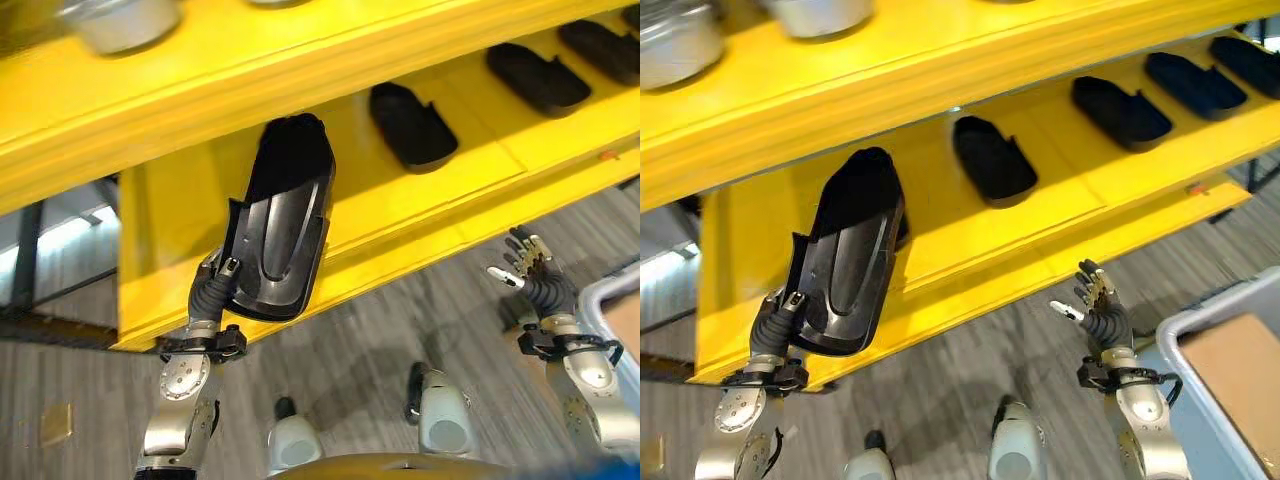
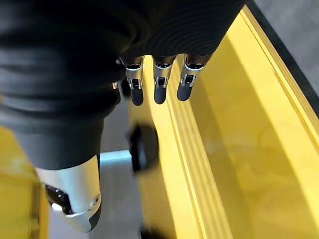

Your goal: Move parts from the plastic box to the shelf.

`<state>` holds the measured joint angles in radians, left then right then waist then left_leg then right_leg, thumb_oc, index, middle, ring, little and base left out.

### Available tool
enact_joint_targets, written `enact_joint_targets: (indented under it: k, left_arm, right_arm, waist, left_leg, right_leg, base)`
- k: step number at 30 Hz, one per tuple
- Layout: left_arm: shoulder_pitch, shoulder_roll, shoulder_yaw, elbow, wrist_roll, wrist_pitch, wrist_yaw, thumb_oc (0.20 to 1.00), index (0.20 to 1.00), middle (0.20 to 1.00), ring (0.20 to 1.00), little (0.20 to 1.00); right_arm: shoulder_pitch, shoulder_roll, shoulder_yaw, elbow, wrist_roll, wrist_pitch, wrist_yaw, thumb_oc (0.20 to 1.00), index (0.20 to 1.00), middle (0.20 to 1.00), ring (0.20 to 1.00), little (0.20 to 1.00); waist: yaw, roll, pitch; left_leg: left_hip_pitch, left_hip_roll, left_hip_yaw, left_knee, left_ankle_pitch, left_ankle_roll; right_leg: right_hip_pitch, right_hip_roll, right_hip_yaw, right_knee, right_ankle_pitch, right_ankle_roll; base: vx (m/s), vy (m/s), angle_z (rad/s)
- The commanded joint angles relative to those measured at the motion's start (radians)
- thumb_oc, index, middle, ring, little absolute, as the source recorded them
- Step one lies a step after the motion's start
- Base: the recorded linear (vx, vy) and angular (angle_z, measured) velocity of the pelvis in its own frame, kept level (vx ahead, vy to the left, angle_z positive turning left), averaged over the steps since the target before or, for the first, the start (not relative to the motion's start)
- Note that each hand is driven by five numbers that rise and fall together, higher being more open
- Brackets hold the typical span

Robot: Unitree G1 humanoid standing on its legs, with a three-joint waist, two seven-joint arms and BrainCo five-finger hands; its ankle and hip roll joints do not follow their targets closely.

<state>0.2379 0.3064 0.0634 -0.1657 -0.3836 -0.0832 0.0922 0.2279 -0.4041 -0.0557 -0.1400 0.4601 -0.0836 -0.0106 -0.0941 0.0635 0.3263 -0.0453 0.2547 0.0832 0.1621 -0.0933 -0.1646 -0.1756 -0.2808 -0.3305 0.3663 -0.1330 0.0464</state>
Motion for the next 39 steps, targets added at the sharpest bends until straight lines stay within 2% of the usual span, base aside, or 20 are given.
enact_joint_targets:
  k: [1, 3, 4, 5, 9, 13, 14, 23, 29, 33, 39]
  left_arm:
    - [0.010, 0.038, 0.066, -0.127, -0.044, -0.073, -0.009, 0.200, 0.200, 0.200, 0.200, 0.200]
    - [0.011, 0.041, 0.069, -0.130, -0.038, -0.074, -0.010, 0.200, 0.200, 0.200, 0.200, 0.200]
    - [0.011, 0.042, 0.069, -0.130, -0.038, -0.074, -0.010, 0.200, 0.200, 0.200, 0.200, 0.200]
    - [0.016, 0.045, 0.081, -0.131, -0.032, -0.074, -0.006, 0.200, 0.200, 0.200, 0.200, 0.200]
    - [0.028, 0.039, 0.095, -0.127, -0.026, -0.071, 0.001, 0.200, 0.200, 0.200, 0.200, 0.200]
    - [0.039, 0.033, 0.108, -0.120, -0.026, -0.065, 0.009, 0.200, 0.200, 0.200, 0.200, 0.200]
    - [0.033, 0.032, 0.115, -0.094, -0.010, -0.058, 0.017, 0.200, 0.200, 0.200, 0.200, 0.200]
    - [-0.077, 0.030, 0.059, 0.038, -0.077, -0.048, 0.045, 0.200, 0.200, 0.200, 0.200, 0.200]
    - [-0.212, 0.020, 0.021, 0.107, -0.139, -0.061, 0.134, 0.200, 0.200, 0.200, 0.200, 0.200]
    - [-0.282, 0.021, 0.005, 0.145, -0.149, -0.067, 0.174, 0.200, 0.200, 0.200, 0.200, 0.200]
    - [-0.481, -0.004, -0.042, 0.253, -0.248, -0.102, 0.276, 0.200, 0.200, 0.200, 0.200, 0.200]
  right_arm:
    - [-0.026, -0.020, -0.019, -0.034, 0.010, -0.059, -0.009, 1.000, 1.000, 1.000, 1.000, 1.000]
    - [-0.011, -0.014, -0.026, -0.036, 0.006, -0.056, -0.002, 1.000, 1.000, 1.000, 1.000, 1.000]
    - [-0.011, -0.014, -0.027, -0.036, 0.006, -0.056, -0.002, 1.000, 1.000, 1.000, 1.000, 1.000]
    - [0.002, -0.003, -0.023, -0.029, 0.006, -0.047, 0.009, 1.000, 1.000, 1.000, 1.000, 1.000]
    - [0.018, 0.004, -0.025, -0.031, 0.007, -0.035, 0.027, 1.000, 1.000, 1.000, 1.000, 1.000]
    - [0.023, 0.006, -0.023, -0.031, 0.003, -0.029, 0.033, 1.000, 1.000, 1.000, 1.000, 1.000]
    - [0.025, 0.010, -0.018, -0.030, 0.003, -0.018, 0.042, 1.000, 1.000, 1.000, 1.000, 1.000]
    - [0.007, 0.012, 0.021, -0.014, 0.003, 0.006, 0.056, 1.000, 1.000, 1.000, 1.000, 1.000]
    - [-0.030, 0.010, 0.071, -0.022, 0.021, 0.011, 0.044, 1.000, 1.000, 1.000, 1.000, 1.000]
    - [-0.054, 0.003, 0.096, -0.023, 0.034, 0.012, 0.036, 1.000, 1.000, 1.000, 1.000, 1.000]
    - [-0.124, -0.011, 0.159, -0.022, 0.058, 0.016, 0.005, 1.000, 1.000, 1.000, 1.000, 1.000]
  waist:
    - [-0.021, 0.000, -0.062]
    - [-0.016, -0.008, -0.064]
    - [-0.017, -0.009, -0.064]
    - [-0.004, -0.031, -0.075]
    - [0.009, -0.052, -0.095]
    - [0.019, -0.067, -0.109]
    - [0.027, -0.080, -0.120]
    - [0.023, -0.113, -0.138]
    - [0.008, -0.137, -0.108]
    - [0.002, -0.140, -0.096]
    - [-0.023, -0.134, -0.062]
  left_leg:
    - [0.076, 0.066, -0.040, -0.065, 0.087, 0.005]
    - [0.068, 0.032, -0.045, -0.041, 0.050, 0.011]
    - [0.067, 0.031, -0.047, -0.039, 0.048, 0.012]
    - [0.046, -0.013, -0.054, -0.002, 0.004, 0.018]
    - [0.021, -0.045, -0.067, 0.042, -0.038, 0.028]
    - [0.016, -0.057, -0.070, 0.055, -0.055, 0.037]
    - [0.012, -0.064, -0.067, 0.072, -0.068, 0.042]
    - [-0.004, -0.070, -0.054, 0.115, -0.085, 0.051]
    - [-0.068, -0.055, -0.052, 0.195, -0.091, 0.045]
    - [-0.106, -0.048, -0.059, 0.232, -0.094, 0.043]
    - [-0.217, -0.028, -0.068, 0.378, -0.129, 0.044]
  right_leg:
    - [0.035, -0.049, 0.042, 0.105, -0.051, 0.051]
    - [0.067, -0.073, 0.027, 0.059, -0.024, 0.063]
    - [0.070, -0.074, 0.025, 0.057, -0.022, 0.065]
    - [0.104, -0.098, 0.009, -0.014, 0.019, 0.084]
    - [0.141, -0.117, -0.012, -0.067, 0.048, 0.100]
    - [0.156, -0.122, -0.017, -0.088, 0.056, 0.109]
    - [0.170, -0.124, -0.020, -0.097, 0.056, 0.114]
    - [0.167, -0.120, -0.003, -0.095, 0.052, 0.120]
    - [0.108, -0.107, 0.038, -0.028, 0.034, 0.115]
    - [0.064, -0.097, 0.059, 0.015, 0.017, 0.110]
    - [-0.072, -0.097, 0.127, 0.158, -0.031, 0.093]
  base:
    - [0.02, 0.272, 0.87]
    - [0.02, 0.182, 0.65]
    - [0.04, 0.258, 0.48]
    - [0.03, 0.179, 0.36]
    - [0.05, 0.139, 0.22]
    - [0.05, 0.044, 0.11]
    - [0.06, 0.029, 0.00]
    - [0.03, 0.007, -0.02]
    - [-0.05, -0.022, -0.05]
    - [-0.07, -0.015, -0.07]
    - [-0.11, 0.008, -0.14]
